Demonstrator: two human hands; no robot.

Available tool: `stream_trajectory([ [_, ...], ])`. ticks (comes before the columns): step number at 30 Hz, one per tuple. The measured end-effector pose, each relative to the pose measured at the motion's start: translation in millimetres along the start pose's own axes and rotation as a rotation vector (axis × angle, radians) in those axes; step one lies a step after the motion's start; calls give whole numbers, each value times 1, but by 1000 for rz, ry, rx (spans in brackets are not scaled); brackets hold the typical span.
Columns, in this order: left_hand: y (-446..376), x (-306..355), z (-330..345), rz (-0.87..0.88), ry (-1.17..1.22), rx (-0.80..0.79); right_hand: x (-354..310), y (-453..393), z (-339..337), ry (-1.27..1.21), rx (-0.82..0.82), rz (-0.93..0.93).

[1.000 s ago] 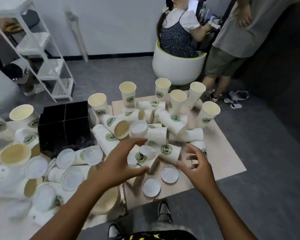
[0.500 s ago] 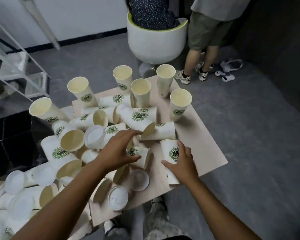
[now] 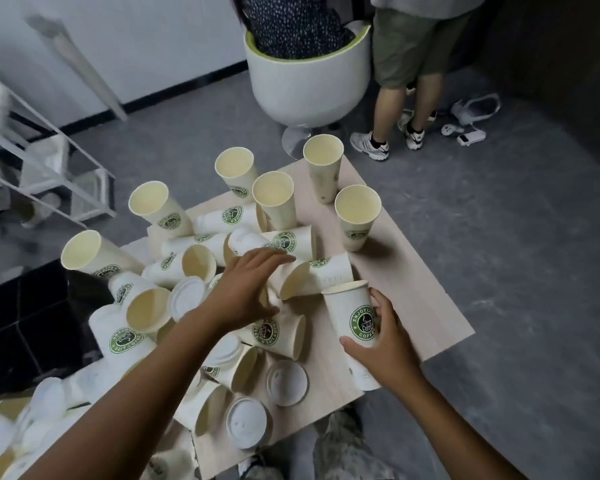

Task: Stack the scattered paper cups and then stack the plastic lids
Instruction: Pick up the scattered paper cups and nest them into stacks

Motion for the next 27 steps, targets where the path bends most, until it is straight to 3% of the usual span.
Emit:
stream_trajectory([
  [7, -37, 0, 16, 43, -198, -182, -14, -1, -5, -95, -24, -39],
  [14, -51, 2, 28, 94, -283, -215, -11, 3, -4, -113, -62, -32],
  [19, -50, -3, 11, 98, -202, -78, -18, 3, -8, -137, -75, -30],
  [27, 6, 12, -73, 72, 198, 263, -89, 21, -29, -177, -97, -224],
])
Point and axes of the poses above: each hand's wrist, its own y-axis away from the middle knuckle, its own z-axis out of the palm, x = y × z, the point moved 6 cm from there along -y, towards the middle knuckle, and after that the axes turned 3 degrees about -x, right-handed, at the moved point
